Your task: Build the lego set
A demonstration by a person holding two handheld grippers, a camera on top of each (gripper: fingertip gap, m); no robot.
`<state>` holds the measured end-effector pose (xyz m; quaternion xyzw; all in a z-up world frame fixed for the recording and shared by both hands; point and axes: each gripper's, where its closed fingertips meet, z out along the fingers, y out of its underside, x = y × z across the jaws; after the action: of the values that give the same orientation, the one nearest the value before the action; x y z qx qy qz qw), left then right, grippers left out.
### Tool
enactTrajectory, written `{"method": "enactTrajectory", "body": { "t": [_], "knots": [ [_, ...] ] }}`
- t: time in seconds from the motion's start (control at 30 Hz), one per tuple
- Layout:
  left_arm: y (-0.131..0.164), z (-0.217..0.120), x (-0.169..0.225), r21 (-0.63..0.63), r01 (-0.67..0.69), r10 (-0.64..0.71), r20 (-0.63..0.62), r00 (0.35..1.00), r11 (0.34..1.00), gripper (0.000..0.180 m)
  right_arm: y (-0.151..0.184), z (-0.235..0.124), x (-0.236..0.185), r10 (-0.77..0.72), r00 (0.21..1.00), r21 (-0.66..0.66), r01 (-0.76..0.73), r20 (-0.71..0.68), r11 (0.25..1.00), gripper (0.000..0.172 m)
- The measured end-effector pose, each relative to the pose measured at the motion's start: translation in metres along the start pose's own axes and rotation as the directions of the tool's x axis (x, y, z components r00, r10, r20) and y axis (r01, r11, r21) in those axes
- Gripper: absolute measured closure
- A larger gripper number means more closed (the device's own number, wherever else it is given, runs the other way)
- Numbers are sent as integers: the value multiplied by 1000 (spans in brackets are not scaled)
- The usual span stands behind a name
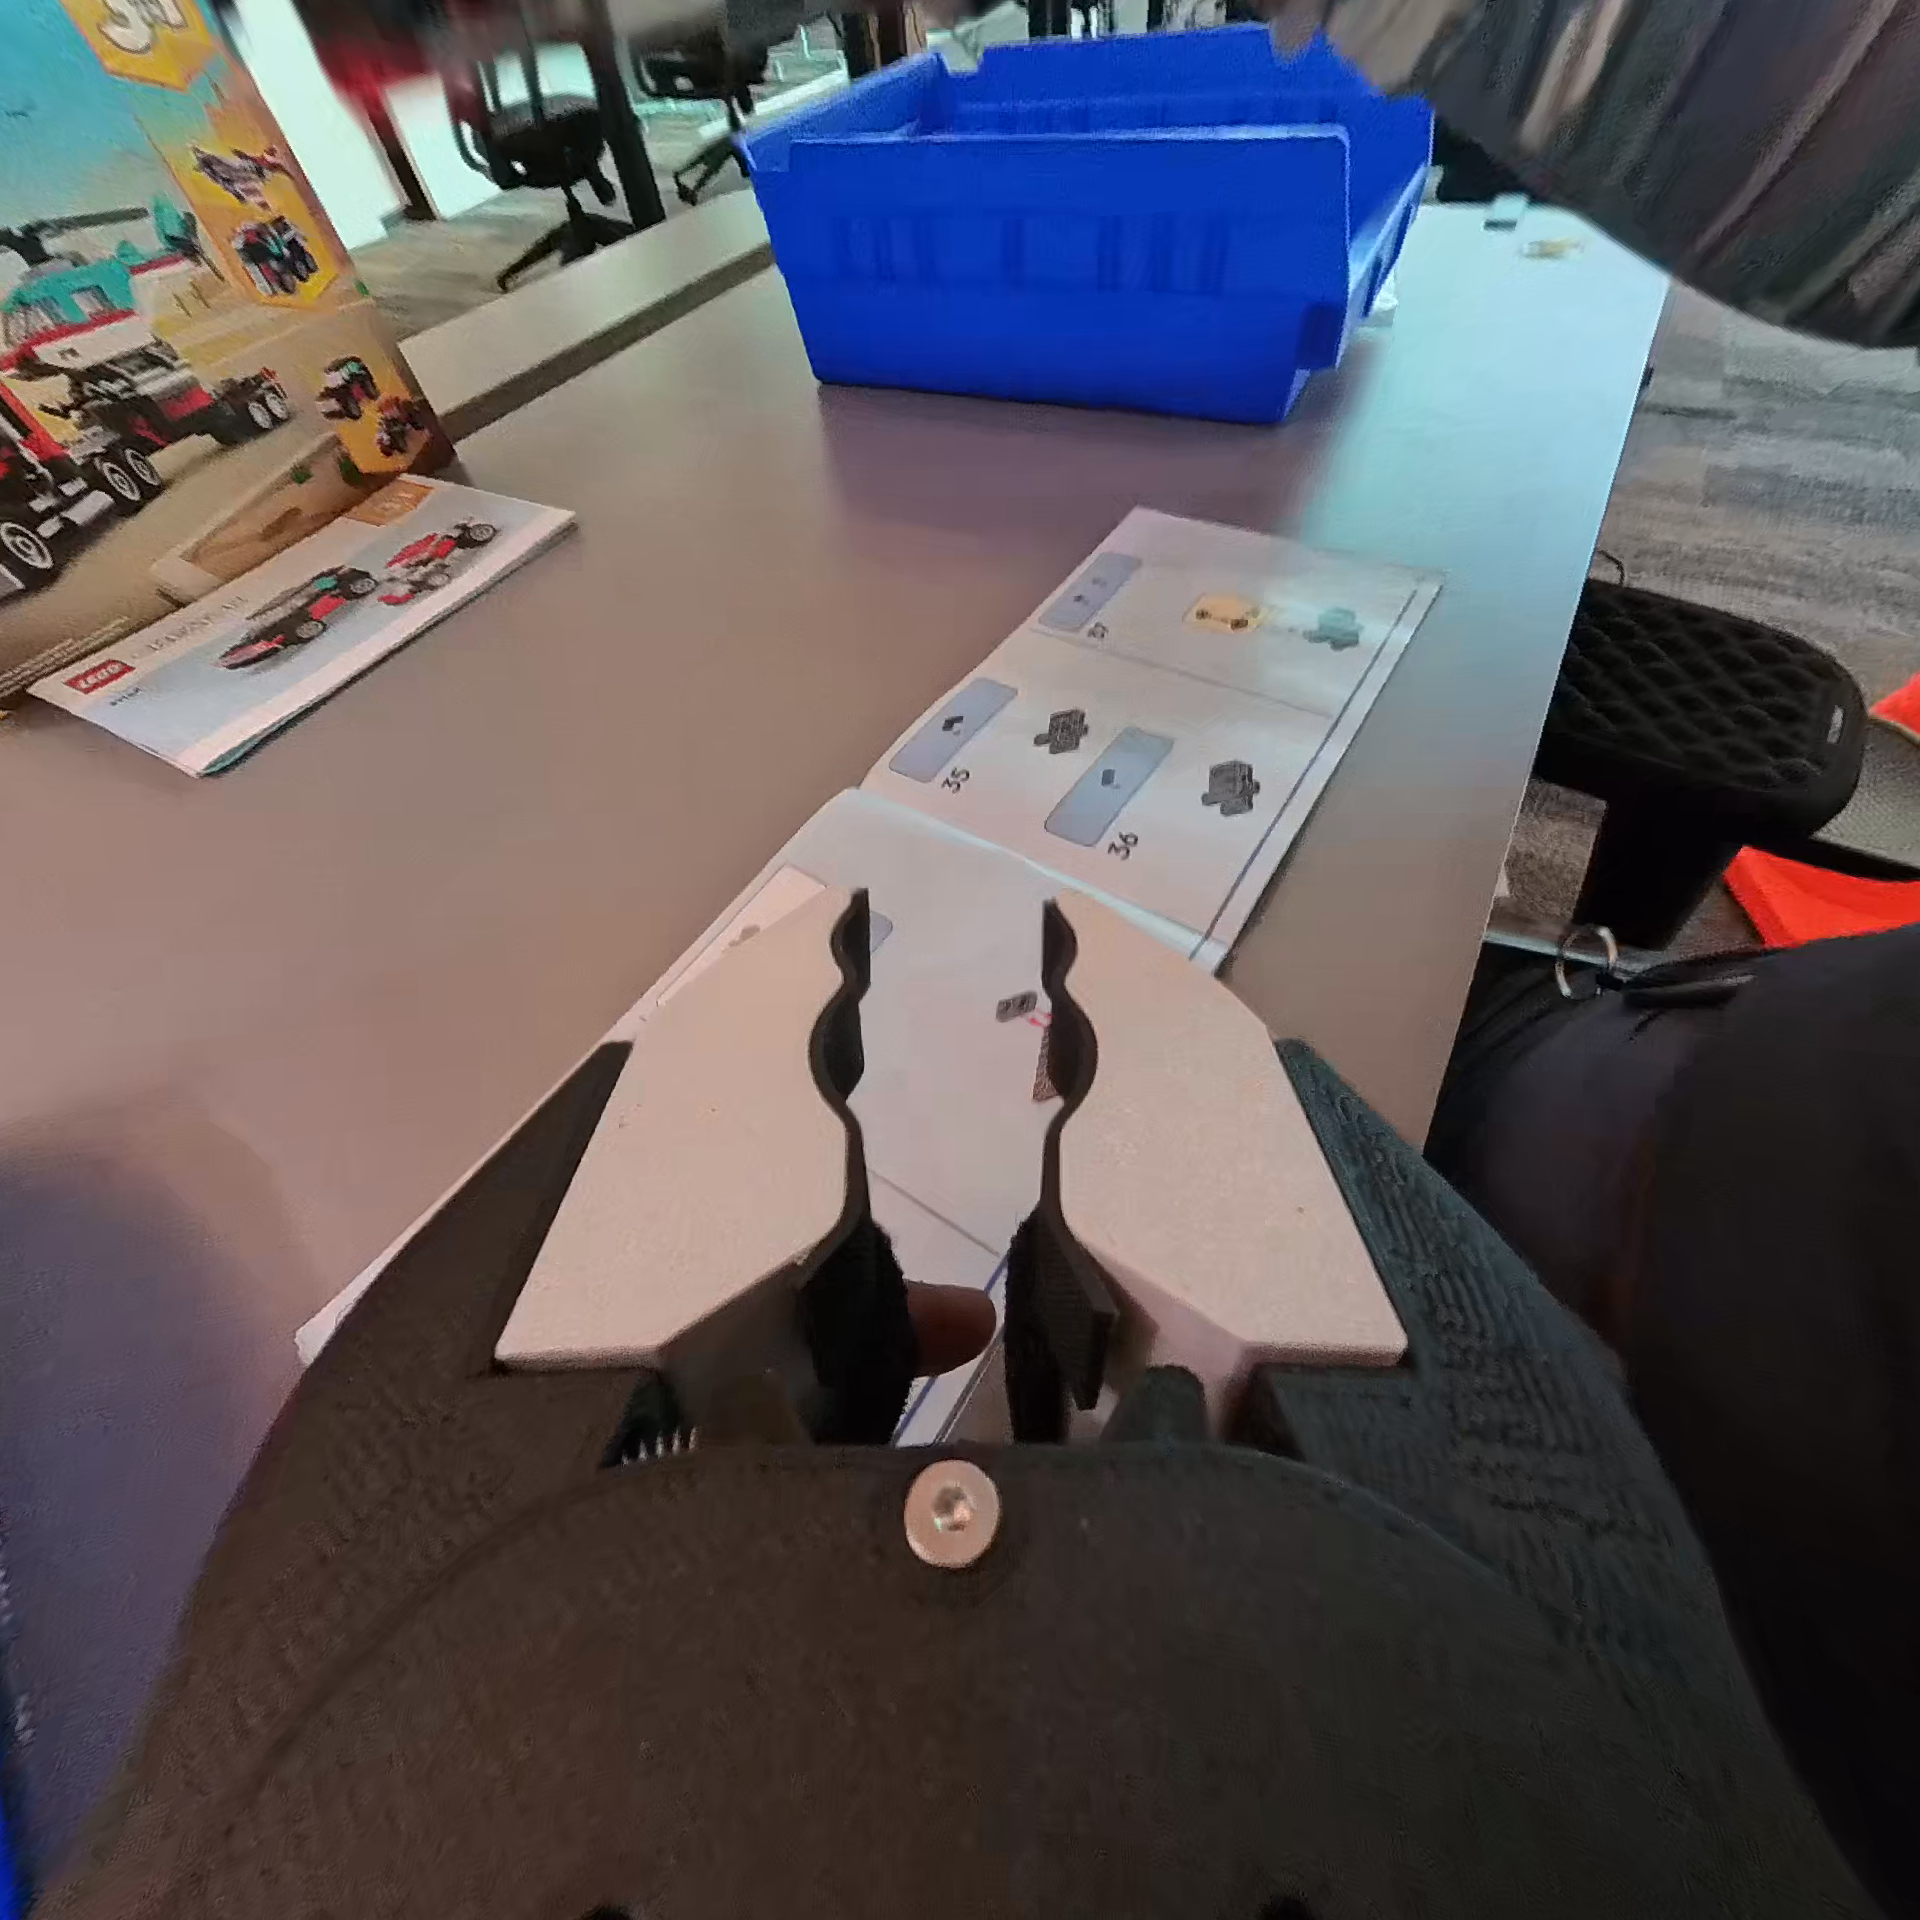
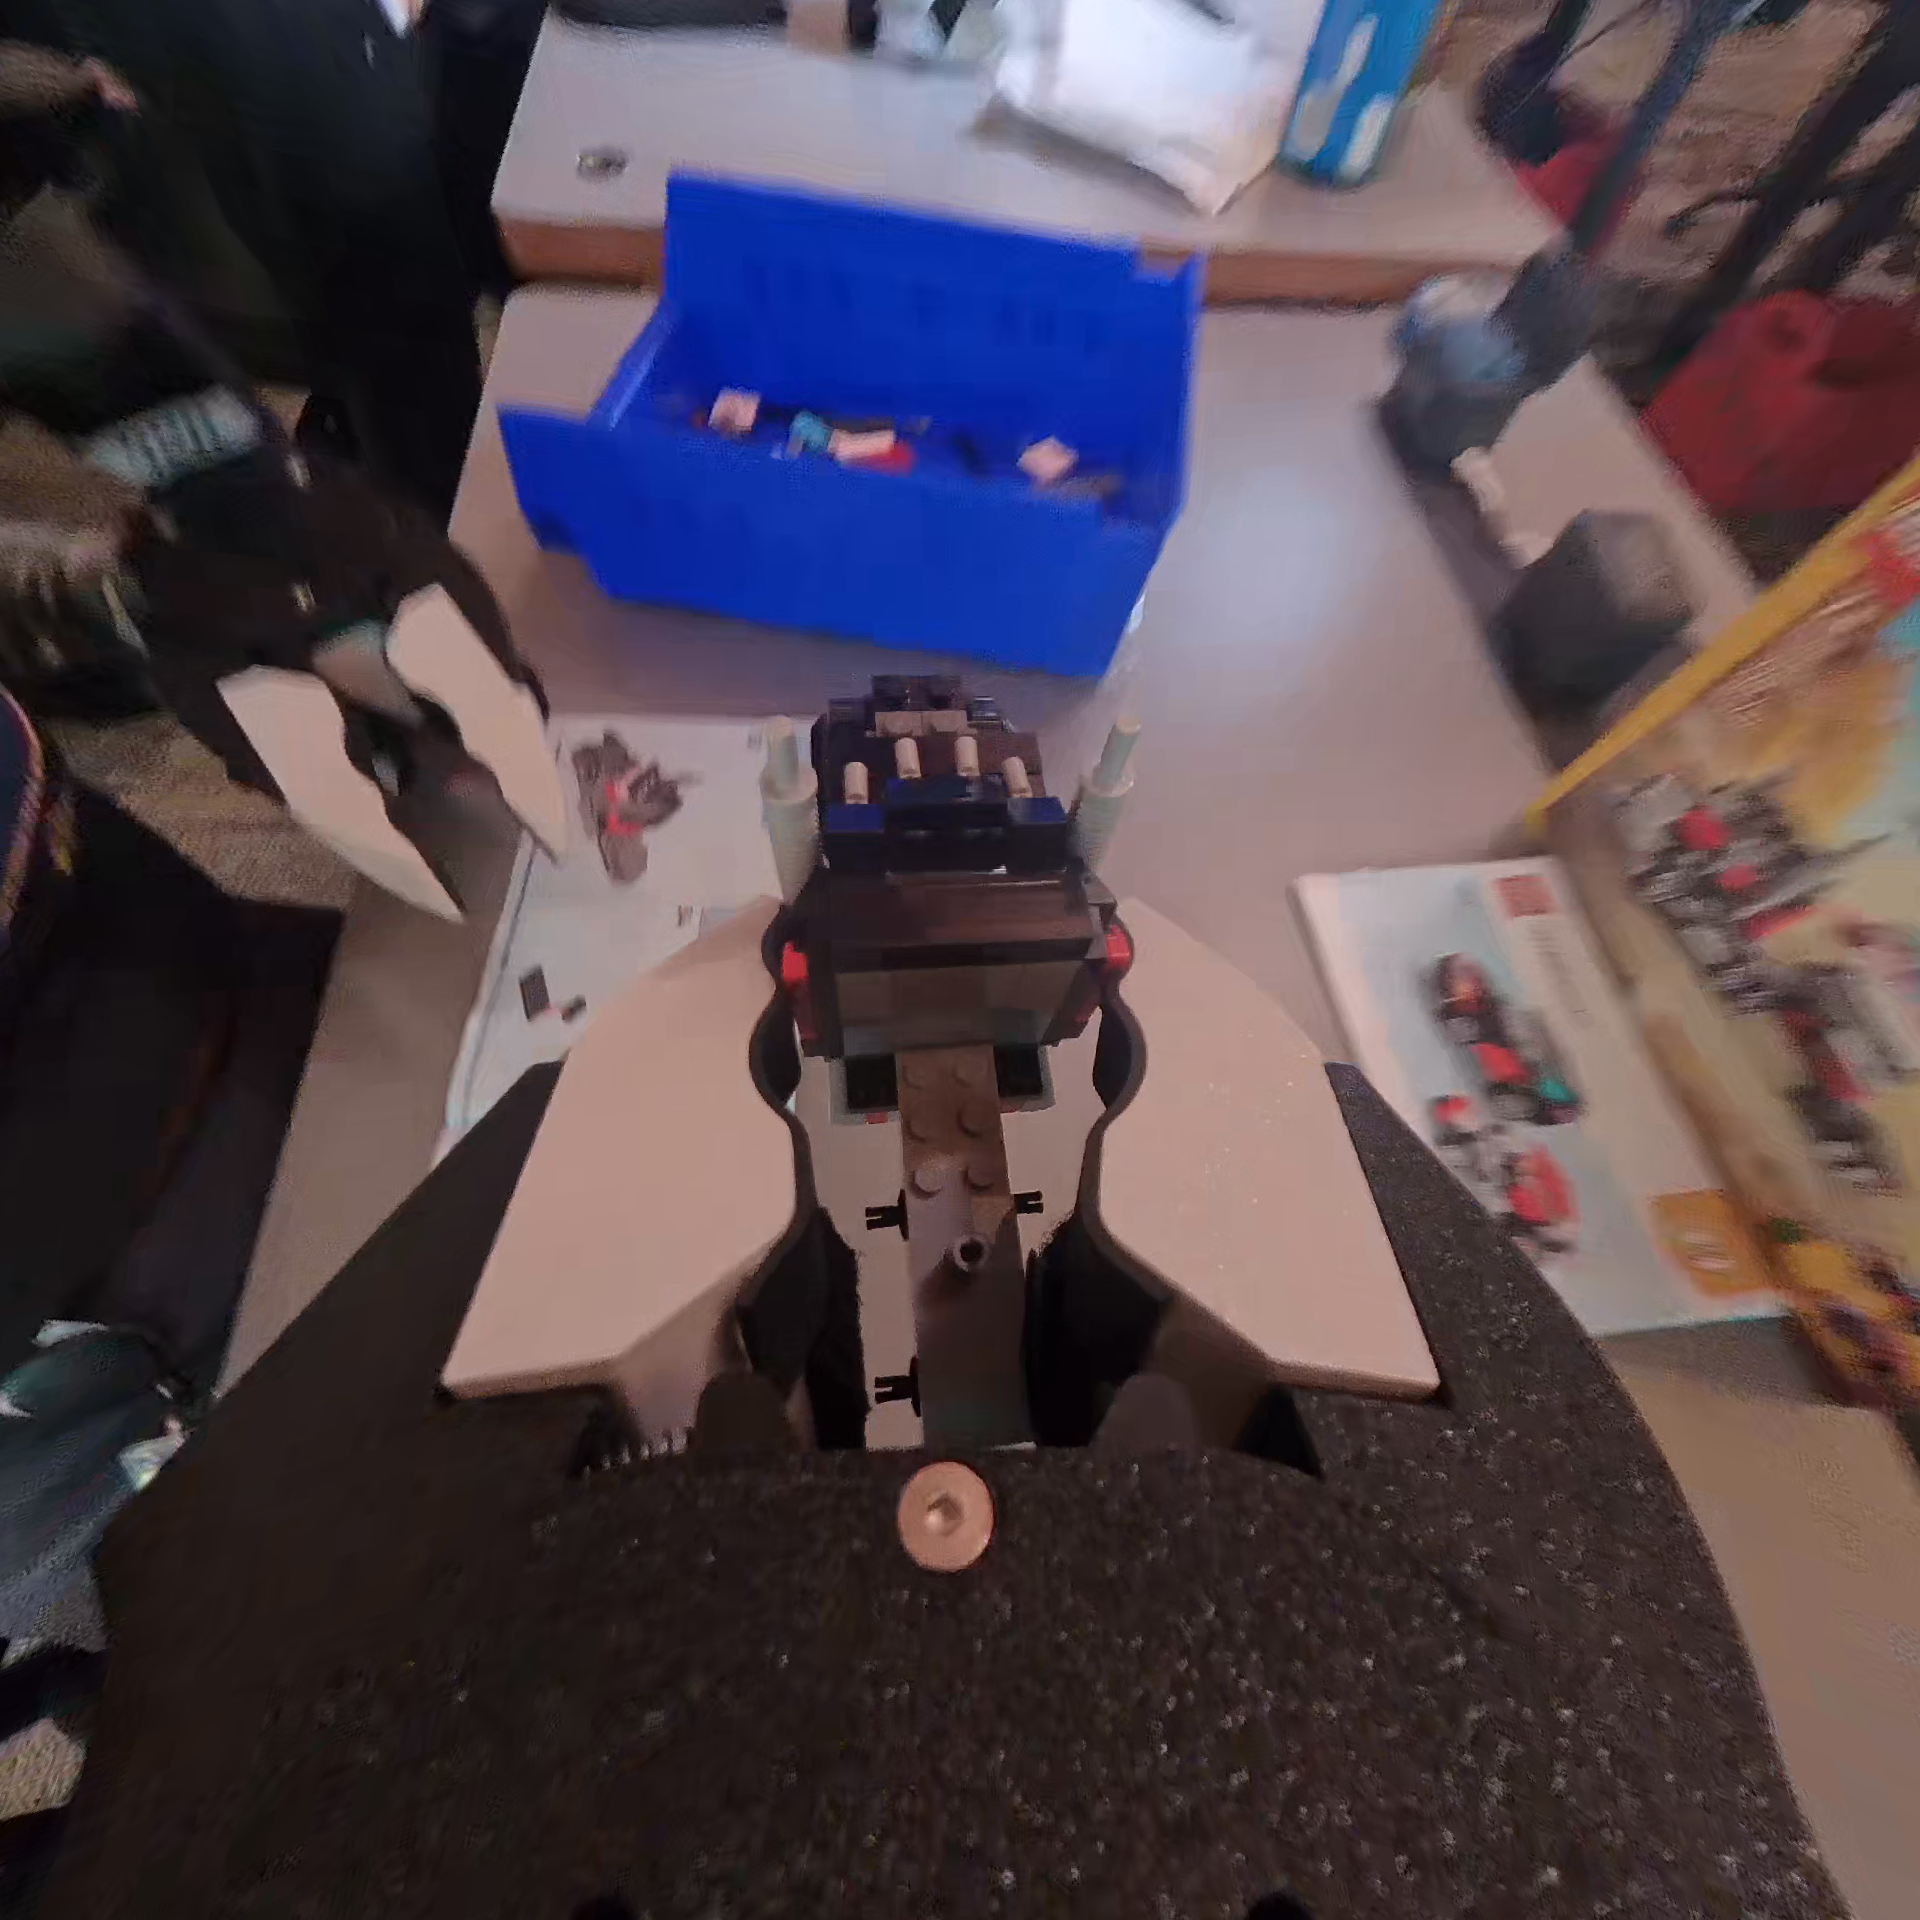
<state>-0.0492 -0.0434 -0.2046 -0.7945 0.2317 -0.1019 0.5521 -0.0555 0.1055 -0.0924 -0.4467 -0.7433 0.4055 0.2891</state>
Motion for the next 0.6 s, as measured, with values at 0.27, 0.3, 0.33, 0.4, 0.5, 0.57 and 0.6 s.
{"method": "enactTrajectory", "body": {
  "t": [0.27,0.3,0.33,0.4,0.5,0.57,0.6],
  "knots": [
    [26,-5,-7,-164,-47,40,-47,998,985,144,120,92,-1,-39,994,-166,55,103,985,117],
    [29,-6,-7,-181,-54,45,-54,998,982,144,122,95,0,-39,993,-165,57,111,985,116],
    [32,-6,-8,-196,-58,47,-59,997,979,143,124,97,1,-36,992,-164,56,118,985,116],
    [34,-6,-8,-207,-59,45,-73,996,977,141,128,100,2,-36,990,-172,59,136,983,116],
    [34,-5,-6,-213,-51,30,-99,995,976,140,132,102,5,-37,990,-177,61,139,982,116],
    [38,-7,-9,-238,-62,40,-95,995,969,138,135,101,7,-11,993,-207,36,119,978,106],
    [40,-8,-11,-251,-66,45,-88,995,966,137,135,97,8,17,995,-227,4,93,974,92]
  ]
}}
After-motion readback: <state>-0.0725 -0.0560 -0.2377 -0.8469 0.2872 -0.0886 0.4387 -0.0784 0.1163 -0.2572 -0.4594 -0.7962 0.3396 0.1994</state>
